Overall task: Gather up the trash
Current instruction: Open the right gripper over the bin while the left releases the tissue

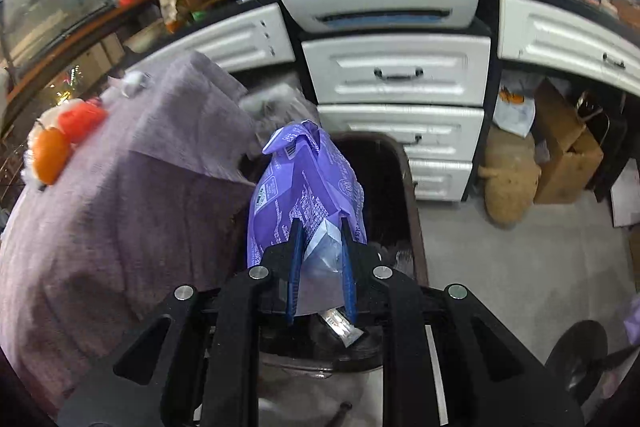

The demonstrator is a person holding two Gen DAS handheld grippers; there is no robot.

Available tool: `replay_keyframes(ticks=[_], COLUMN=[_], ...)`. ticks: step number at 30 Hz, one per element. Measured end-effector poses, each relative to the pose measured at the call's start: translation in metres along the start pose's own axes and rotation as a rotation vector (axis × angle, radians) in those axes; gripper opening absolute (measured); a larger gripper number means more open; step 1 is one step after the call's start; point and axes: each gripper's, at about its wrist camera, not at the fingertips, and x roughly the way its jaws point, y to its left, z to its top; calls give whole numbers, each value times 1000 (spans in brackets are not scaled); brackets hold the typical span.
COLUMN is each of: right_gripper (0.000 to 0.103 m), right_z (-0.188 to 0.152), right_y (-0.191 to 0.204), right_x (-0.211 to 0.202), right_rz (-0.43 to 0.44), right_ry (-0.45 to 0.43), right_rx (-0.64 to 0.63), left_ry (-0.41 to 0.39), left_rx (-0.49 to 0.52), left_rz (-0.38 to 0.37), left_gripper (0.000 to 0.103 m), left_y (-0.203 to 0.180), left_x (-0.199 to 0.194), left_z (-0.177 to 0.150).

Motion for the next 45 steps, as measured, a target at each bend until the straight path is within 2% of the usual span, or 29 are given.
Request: replay_keyframes(ticks=[7,9,11,12,13,14,20,25,29,40,45], right_gripper=[19,23,42,49,61,64,67,74,74,78,78], right_z=[-12,-15,-19,-21,-23,-23,-24,-26,-28,-33,-30], right_y=[-10,-12,-16,-18,-20,-20,-25,-39,-58,-82,-85], right_x=[37,44,47,46,43,38,9,-29,-52,-86,-92], right_rz=[-38,-49,-58,-57,-64,-76,-116,-165,-202,-199,-202], right_ry=[67,82,89,83,70,56,8,-60,-89,-160,-197], right_rx=[35,44,65,75,81,83,50,44,68,125,137], left_ry=[42,51,58,63,67,71,107,157,206,333,381], left_rx=[6,14,24,30,35,38,64,67,93,111,87], left_rz=[-22,-29,-34,-38,-40,-43,-62,-76,-76,-50,-20], left_gripper=[20,20,20,20,20,20,20,20,20,20,20], left_y=[-13,-19,-24,-27,-30,-32,-46,-53,-63,-76,-66], left_x=[19,22,25,26,29,31,47,68,90,149,174], left_z=[-6,-8,-9,-10,-11,-11,-15,-19,-23,-35,-41])
